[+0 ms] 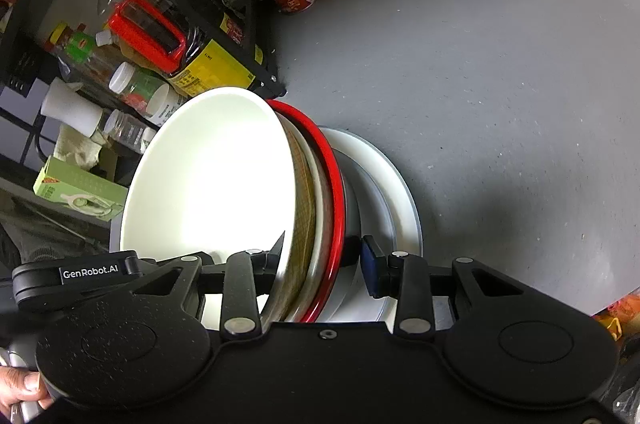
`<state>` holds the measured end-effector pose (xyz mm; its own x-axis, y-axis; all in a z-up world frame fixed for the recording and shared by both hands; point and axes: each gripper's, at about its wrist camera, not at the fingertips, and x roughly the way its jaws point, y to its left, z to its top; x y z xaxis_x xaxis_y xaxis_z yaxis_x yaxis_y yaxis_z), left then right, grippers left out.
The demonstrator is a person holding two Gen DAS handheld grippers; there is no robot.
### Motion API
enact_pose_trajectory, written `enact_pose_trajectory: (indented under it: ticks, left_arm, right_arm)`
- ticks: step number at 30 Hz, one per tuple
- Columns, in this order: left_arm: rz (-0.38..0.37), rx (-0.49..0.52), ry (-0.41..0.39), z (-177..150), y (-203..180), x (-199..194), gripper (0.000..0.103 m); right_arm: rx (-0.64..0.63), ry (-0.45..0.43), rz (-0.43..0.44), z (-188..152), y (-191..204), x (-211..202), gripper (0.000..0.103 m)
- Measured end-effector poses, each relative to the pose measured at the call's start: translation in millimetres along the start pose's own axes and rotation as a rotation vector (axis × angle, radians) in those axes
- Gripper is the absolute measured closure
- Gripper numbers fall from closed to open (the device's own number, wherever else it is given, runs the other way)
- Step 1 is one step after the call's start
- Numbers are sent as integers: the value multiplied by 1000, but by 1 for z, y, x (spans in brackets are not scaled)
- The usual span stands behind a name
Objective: Organize plates and bowls
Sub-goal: 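Lower the bowl stack onto the 'BAKERY' plate with both grippers, then open both grippers to release the bowls and pull back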
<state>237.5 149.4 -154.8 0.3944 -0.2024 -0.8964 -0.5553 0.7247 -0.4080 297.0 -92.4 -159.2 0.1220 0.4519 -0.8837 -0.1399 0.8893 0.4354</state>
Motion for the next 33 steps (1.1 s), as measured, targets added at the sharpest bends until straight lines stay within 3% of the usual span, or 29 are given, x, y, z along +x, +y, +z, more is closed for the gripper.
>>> enact_pose_trajectory:
  ticks: [5,7,12,16,18,29,33]
  left_arm:
    - [-5,15,1,0,-1,0,72]
    - [-3,32,5,0,-3,1,70]
    - [-8,65,-6,1,-8,-2,57]
    - [20,114,-35,-1,-14,-8,51]
    - [37,154,-48,-1,-20,-10,51]
    - [101,235,-107,-12,-45,-30,51]
    - [94,260,-142,-24,-47,-49,50]
  right_arm:
    - [18,-9,18,-1,-1,-4,62]
    - [10,-24,18,-1,-1,-9,51]
    - [4,-70,11,-2,-5,-24,47]
    - [-1,-154,-13,-7,-13,-46,25]
    - [-3,-193,-16,-13,-17,-57,19]
    - [72,-319,-115,-53,-48,-106,19]
    - [92,-363,-130,-74,-53,-127,13]
